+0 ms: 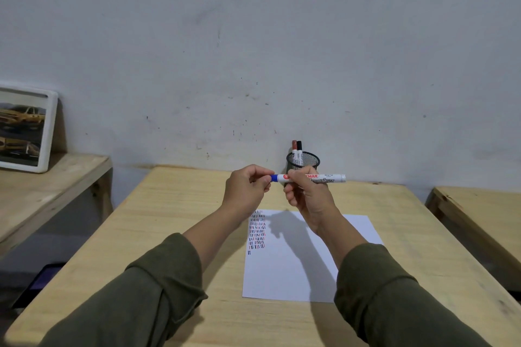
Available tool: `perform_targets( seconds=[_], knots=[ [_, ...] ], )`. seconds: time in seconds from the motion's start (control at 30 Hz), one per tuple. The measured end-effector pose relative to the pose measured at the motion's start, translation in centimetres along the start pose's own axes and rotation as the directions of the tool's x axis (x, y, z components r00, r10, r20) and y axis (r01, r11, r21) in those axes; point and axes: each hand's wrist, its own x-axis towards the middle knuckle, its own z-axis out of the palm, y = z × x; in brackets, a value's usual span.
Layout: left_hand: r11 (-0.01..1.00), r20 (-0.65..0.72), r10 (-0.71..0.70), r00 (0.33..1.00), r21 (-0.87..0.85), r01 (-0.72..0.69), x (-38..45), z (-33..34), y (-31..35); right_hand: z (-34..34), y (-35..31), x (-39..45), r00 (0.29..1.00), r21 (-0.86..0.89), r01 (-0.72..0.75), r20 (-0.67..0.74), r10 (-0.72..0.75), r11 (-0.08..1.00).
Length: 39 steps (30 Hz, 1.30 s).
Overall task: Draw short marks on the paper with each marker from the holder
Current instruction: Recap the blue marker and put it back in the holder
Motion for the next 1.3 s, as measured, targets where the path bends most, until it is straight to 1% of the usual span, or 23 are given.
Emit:
perform_targets(
  seconds=[0.07, 0.17, 0.3, 0.37, 0.43, 0.5, 0.6, 0.67, 0.73, 0.83, 0.9, 0.97, 1.1, 1.2, 1.3],
  knots=[
    [0.999, 0.04, -0.016, 0.999, -0.05, 0.018, 0.0, -0.3, -0.5, -0.3, 0.0, -0.2, 0.999, -0.066, 0.007, 0.036, -0.005, 0.998],
    [0.98, 0.084, -0.039, 0.996, -0.193, 0.055, 0.6, -0.7, -0.7, -0.5, -0.3, -0.4, 0.993, -0.165, 0.022, 0.116, -0.003, 0.986],
    [0.959, 0.013, -0.073, 0.997, -0.274, 0.074, 2.4, -1.3, -0.5, -0.9, -1.5, -0.2, 0.988, -0.064, -0.031, 0.151, 0.04, 0.997],
    [0.955, -0.017, -0.093, 0.996, -0.284, 0.084, 3.4, -1.7, -0.3, -1.2, -2.2, -0.1, 0.984, -0.024, -0.059, 0.168, 0.063, 0.998],
    [0.956, -0.018, -0.099, 0.995, -0.281, 0.09, 4.3, -1.6, -0.1, -1.4, -2.8, 0.0, 0.982, -0.044, -0.073, 0.171, 0.079, 0.996],
    [0.959, -0.001, -0.078, 0.997, -0.274, 0.075, 4.9, -1.0, 0.3, -1.6, -2.8, 0.4, 0.985, -0.138, -0.063, 0.154, 0.084, 0.988],
    [0.975, 0.054, -0.002, 0.999, -0.224, 0.014, 5.9, 0.4, 1.6, -1.7, -2.7, 1.2, 0.983, -0.275, -0.034, 0.162, 0.081, 0.961],
    [0.983, 0.108, 0.041, 0.993, -0.185, -0.021, 6.7, 1.3, 2.5, -2.0, -2.9, 2.0, 0.981, -0.316, -0.018, 0.178, 0.077, 0.949],
    [0.988, 0.155, 0.052, 0.987, -0.154, -0.028, 7.7, 2.2, 3.1, -2.3, -3.3, 2.9, 0.98, -0.364, 0.022, 0.191, 0.051, 0.931],
    [0.995, 0.157, 0.052, 0.986, -0.094, -0.037, 9.2, 3.4, 3.2, -3.0, -4.0, 4.9, 0.987, -0.446, 0.085, 0.159, -0.014, 0.891],
    [0.998, 0.126, 0.051, 0.991, 0.019, -0.054, 10.0, 4.0, 2.6, -3.4, -4.8, 6.4, 0.991, -0.518, 0.118, 0.118, -0.066, 0.847],
    [0.987, 0.103, 0.039, 0.994, 0.153, -0.054, 10.7, 4.6, 1.5, -4.0, -5.4, 8.2, 0.987, -0.616, 0.158, 0.093, -0.128, 0.772],
    [0.916, 0.162, -0.033, 0.986, 0.4, -0.035, 12.0, 5.9, -0.8, -5.0, -6.0, 11.9, 0.969, -0.71, 0.217, 0.074, -0.234, 0.67],
    [0.881, 0.206, -0.077, 0.976, 0.473, -0.03, 12.5, 6.8, -1.9, -5.6, -5.8, 13.9, 0.965, -0.734, 0.203, 0.04, -0.258, 0.648],
    [0.871, 0.213, -0.091, 0.973, 0.49, -0.026, 12.9, 7.4, -2.3, -5.9, -5.0, 15.2, 0.971, -0.756, 0.173, 0.025, -0.237, 0.631]
  ],
)
